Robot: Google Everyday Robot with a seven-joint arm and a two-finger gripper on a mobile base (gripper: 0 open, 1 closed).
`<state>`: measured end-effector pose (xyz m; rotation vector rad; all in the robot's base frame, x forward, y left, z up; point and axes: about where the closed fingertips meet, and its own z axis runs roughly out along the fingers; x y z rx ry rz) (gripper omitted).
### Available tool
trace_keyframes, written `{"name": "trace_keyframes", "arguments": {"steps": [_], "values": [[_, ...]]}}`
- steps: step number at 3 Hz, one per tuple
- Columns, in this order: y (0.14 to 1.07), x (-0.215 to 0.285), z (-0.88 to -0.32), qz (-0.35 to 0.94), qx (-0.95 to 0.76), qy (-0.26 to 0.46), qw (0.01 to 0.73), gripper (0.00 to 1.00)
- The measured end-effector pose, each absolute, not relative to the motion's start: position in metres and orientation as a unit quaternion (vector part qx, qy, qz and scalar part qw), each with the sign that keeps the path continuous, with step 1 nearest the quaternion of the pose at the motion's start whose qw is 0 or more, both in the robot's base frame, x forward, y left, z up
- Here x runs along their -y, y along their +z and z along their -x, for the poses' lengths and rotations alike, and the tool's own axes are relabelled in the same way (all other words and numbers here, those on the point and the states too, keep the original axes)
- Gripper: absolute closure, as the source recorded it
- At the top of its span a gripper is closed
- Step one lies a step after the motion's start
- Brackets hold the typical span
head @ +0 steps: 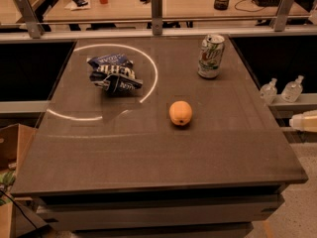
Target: Move 7up can near blue chip bag
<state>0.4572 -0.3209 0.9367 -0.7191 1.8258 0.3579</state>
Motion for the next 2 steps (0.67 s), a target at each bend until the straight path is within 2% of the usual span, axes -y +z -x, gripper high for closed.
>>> {"name": "trace_keyframes", "arguments": {"steps": [2], "values": [[0.923, 0.297, -0.487, 0.259, -0.752, 0.142, 0.589, 0.00]]}}
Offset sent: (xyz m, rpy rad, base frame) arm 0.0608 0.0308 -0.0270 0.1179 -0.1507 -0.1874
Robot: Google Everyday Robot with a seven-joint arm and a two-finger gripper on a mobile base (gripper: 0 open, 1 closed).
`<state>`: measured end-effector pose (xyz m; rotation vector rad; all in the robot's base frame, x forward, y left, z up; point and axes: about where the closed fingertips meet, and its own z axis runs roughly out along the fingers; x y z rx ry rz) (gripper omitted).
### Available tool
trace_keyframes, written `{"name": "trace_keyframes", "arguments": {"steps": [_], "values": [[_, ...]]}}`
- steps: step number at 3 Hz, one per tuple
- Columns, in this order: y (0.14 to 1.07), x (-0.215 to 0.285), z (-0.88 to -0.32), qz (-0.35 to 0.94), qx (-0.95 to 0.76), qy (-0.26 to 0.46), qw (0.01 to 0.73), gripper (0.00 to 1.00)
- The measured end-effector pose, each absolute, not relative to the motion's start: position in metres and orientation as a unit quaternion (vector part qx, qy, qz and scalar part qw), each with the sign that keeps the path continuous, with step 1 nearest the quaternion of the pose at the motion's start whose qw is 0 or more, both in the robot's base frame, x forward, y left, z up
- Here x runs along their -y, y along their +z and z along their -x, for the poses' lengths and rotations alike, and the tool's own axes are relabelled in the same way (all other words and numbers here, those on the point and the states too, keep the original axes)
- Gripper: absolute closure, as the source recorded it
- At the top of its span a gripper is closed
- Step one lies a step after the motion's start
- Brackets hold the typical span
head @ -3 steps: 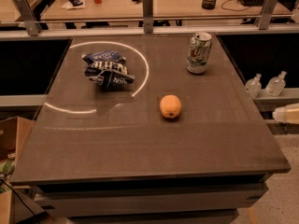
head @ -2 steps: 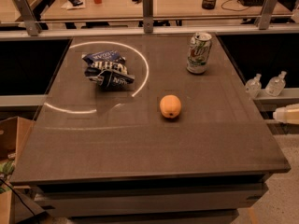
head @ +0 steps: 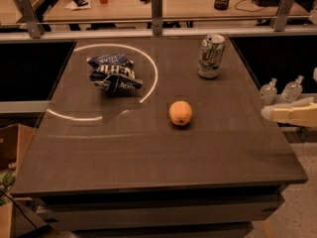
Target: Move 7up can near blue chip bag
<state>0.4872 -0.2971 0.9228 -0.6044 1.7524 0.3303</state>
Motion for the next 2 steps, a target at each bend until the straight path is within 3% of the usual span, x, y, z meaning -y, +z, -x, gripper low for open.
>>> {"name": "trace_keyframes", "arguments": {"steps": [2], "values": [[0.904, 0.284, -0.544, 0.219, -0.774, 0.097, 0.587, 0.00]]}}
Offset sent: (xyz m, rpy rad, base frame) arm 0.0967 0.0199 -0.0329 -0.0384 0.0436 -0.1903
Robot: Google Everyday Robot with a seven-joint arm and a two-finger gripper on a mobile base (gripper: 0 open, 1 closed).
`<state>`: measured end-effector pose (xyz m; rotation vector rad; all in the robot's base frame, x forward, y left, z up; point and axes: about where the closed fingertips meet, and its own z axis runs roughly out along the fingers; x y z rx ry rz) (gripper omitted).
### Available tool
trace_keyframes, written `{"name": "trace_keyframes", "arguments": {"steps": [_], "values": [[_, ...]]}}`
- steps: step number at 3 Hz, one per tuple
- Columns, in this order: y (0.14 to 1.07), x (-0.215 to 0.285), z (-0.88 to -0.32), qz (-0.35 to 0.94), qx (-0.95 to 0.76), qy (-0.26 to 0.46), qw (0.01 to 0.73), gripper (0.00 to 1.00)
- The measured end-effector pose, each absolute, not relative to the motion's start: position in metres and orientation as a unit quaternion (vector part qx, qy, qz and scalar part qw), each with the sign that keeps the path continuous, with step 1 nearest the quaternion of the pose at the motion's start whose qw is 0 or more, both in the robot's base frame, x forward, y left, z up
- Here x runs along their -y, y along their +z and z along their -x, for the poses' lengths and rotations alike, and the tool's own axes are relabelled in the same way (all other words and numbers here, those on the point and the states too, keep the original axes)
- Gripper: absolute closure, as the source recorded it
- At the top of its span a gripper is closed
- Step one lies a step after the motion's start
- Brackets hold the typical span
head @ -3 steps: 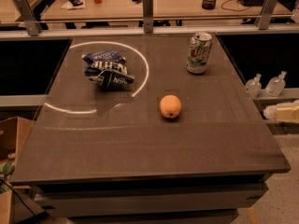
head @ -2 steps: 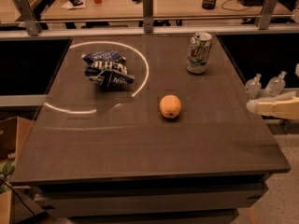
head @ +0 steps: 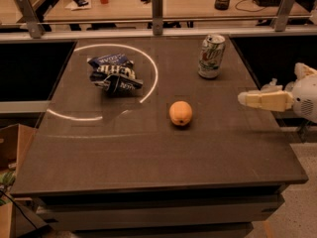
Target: Move 7up can near blue chip bag
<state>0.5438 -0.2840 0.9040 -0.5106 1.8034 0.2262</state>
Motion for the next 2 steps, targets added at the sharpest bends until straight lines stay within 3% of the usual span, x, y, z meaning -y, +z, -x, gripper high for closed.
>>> {"name": "trace_keyframes", "arguments": {"steps": [2], "values": [[0.880, 0.264, -0.609, 0.213, -0.779, 0.099, 0.581, 0.00]]}}
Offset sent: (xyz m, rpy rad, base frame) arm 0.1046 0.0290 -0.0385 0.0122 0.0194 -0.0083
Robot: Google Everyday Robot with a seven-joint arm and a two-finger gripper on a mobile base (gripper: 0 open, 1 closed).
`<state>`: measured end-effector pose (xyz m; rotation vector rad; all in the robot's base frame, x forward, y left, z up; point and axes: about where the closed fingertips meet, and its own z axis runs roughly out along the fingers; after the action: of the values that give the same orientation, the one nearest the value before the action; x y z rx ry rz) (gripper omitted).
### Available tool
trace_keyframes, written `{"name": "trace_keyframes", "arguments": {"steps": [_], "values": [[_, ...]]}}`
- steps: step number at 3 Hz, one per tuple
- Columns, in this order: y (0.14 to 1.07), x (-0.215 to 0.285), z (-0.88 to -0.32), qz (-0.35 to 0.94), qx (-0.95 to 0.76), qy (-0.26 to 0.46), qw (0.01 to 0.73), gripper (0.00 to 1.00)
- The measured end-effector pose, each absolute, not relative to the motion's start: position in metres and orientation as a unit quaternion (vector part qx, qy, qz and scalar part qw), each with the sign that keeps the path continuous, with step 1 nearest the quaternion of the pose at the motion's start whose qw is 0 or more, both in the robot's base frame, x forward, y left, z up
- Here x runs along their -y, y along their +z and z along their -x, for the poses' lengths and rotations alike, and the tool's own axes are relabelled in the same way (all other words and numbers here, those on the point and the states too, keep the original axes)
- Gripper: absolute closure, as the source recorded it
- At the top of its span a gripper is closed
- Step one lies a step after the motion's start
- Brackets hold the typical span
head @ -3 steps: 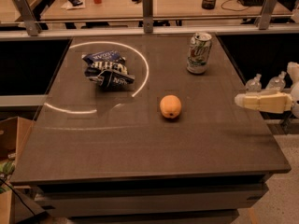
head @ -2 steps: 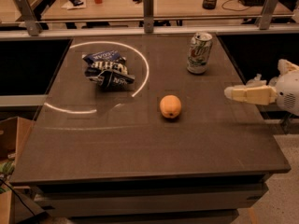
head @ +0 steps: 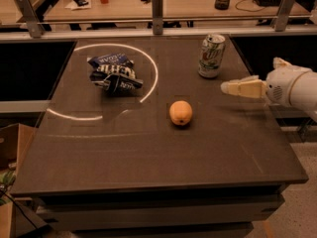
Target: Move 7up can near blue chip bag
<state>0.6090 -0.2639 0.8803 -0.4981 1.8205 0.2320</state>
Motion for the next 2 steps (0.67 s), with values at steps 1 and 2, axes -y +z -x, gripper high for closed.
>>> {"name": "trace_keyframes", "arguments": {"steps": [1, 2], "values": [[0.866, 0.254, -0.637, 0.210, -0.781, 0.103, 0.579, 0.00], [0.856, 0.241, -0.664, 0.218, -0.781, 0.106, 0.575, 0.00]]}}
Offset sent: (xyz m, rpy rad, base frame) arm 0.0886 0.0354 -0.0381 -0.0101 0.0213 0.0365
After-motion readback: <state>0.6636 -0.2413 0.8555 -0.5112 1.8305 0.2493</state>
